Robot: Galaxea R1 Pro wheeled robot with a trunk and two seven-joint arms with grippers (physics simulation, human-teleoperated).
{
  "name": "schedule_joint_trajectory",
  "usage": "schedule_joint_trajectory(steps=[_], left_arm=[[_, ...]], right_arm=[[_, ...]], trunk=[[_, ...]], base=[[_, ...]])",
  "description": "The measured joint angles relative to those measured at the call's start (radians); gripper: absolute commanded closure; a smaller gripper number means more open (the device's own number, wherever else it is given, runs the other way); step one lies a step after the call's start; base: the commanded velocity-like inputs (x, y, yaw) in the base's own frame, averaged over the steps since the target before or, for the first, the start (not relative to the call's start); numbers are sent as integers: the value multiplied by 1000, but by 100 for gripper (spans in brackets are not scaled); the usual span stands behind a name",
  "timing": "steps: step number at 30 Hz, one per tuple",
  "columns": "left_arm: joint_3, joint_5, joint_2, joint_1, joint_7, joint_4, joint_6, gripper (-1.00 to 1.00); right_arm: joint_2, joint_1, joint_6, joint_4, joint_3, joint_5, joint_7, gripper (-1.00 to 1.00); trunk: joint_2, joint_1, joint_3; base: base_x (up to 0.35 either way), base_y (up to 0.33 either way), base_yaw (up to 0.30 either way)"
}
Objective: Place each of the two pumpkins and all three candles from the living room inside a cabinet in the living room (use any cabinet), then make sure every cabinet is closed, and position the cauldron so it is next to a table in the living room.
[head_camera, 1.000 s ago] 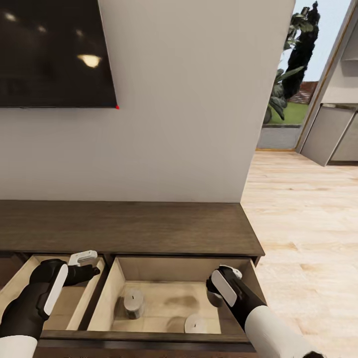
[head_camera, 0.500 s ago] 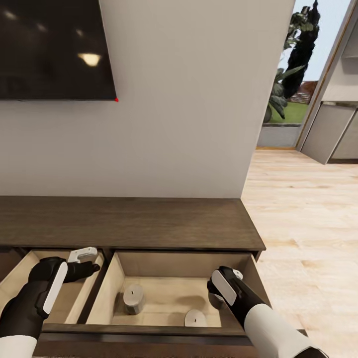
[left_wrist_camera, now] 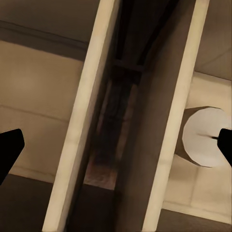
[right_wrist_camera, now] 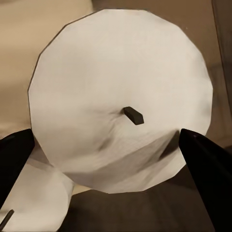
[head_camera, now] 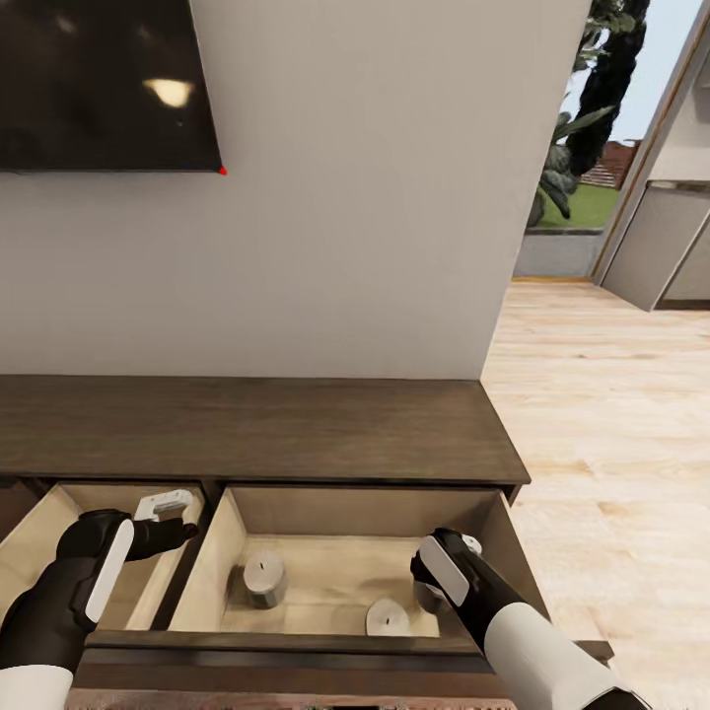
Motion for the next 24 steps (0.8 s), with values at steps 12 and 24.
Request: schedule_joint_trajectory(steps=[12,24], left_arm=[[1,0,0,0,0,0,0,-100],[1,0,0,0,0,0,0,-100]], right_arm=[[0,0,-2,0,0,1,1,100],[0,0,-2,0,0,2,1,-100]], trunk=[[-1,3,-23],[-2,4,-35]], base=[[0,0,0],[0,0,0]])
